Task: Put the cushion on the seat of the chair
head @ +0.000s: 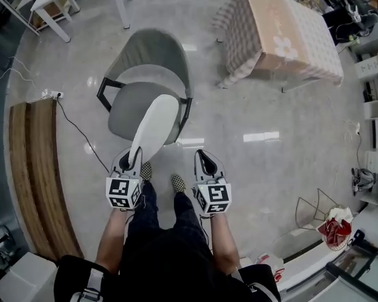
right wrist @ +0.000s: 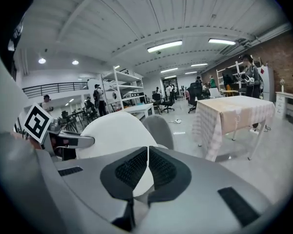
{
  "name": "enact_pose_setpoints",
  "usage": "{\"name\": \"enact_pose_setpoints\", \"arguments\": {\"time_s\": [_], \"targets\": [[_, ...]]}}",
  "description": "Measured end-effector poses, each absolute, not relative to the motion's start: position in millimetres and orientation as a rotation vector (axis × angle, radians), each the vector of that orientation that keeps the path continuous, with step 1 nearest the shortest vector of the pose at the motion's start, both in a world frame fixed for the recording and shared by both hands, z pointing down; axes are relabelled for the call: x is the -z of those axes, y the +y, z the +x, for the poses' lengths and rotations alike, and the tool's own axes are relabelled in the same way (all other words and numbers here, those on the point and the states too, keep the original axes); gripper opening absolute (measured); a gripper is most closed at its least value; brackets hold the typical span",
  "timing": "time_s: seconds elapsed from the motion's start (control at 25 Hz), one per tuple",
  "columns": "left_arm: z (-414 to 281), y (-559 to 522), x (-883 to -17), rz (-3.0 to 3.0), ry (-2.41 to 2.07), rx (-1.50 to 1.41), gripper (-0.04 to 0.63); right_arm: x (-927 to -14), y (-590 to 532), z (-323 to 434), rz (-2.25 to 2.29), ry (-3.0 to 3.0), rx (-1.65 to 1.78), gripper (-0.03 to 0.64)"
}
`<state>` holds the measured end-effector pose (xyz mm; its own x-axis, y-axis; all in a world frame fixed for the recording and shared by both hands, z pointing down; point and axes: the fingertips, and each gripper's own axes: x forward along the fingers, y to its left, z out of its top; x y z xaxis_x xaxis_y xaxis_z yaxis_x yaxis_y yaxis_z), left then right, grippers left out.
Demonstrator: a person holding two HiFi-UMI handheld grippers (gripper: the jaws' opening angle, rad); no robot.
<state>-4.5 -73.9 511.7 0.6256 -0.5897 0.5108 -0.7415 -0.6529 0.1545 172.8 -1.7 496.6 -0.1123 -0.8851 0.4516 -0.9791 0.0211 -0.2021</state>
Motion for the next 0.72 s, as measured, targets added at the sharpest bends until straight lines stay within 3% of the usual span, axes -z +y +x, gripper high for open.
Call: {"name": "enact_pose_setpoints", "arguments": {"time_s": [0.72], "targets": [[19, -118, -612, 2.430, -0.894, -0.650, 0.051, -573, -22, 168, 1.962, -1.963, -0.874, 0.032]]}}
